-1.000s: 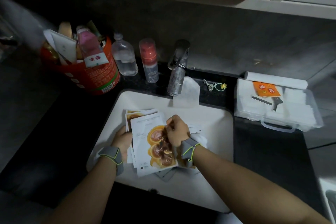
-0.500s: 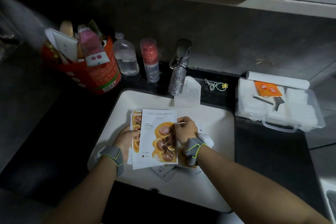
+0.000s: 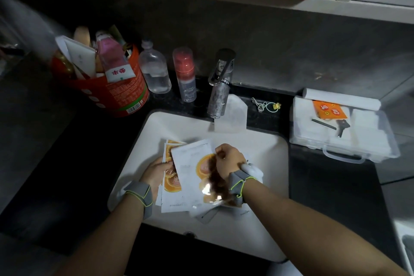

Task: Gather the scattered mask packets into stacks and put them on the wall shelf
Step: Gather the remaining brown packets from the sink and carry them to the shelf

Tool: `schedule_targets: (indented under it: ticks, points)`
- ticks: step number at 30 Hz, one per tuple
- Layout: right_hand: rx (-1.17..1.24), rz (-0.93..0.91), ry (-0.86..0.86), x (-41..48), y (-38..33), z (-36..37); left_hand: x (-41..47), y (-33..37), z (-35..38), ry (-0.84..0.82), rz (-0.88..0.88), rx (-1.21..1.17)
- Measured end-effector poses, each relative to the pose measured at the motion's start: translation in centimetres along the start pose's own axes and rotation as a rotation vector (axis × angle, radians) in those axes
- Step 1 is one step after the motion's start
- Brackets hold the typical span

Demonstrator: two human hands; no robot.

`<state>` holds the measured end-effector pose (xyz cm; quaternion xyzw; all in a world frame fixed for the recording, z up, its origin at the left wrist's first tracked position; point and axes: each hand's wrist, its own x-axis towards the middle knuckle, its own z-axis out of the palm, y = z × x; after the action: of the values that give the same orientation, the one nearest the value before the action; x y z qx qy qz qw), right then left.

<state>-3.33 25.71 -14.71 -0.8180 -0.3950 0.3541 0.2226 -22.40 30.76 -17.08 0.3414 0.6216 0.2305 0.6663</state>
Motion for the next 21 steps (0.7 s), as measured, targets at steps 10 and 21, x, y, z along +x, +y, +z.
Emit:
schedule_targets:
  ticks: [10, 21]
  points:
    - [-0.187, -0.715, -0.137, -2.4, -1.1, 2.3, -0.4, 0.2, 1.3, -0.008, -0.042, 0.092]
    - [-0.367, -0.989, -0.323, -3.4, -0.8, 4.9, -1.0, -0.1, 2.2, -0.1, -0.055, 0.0]
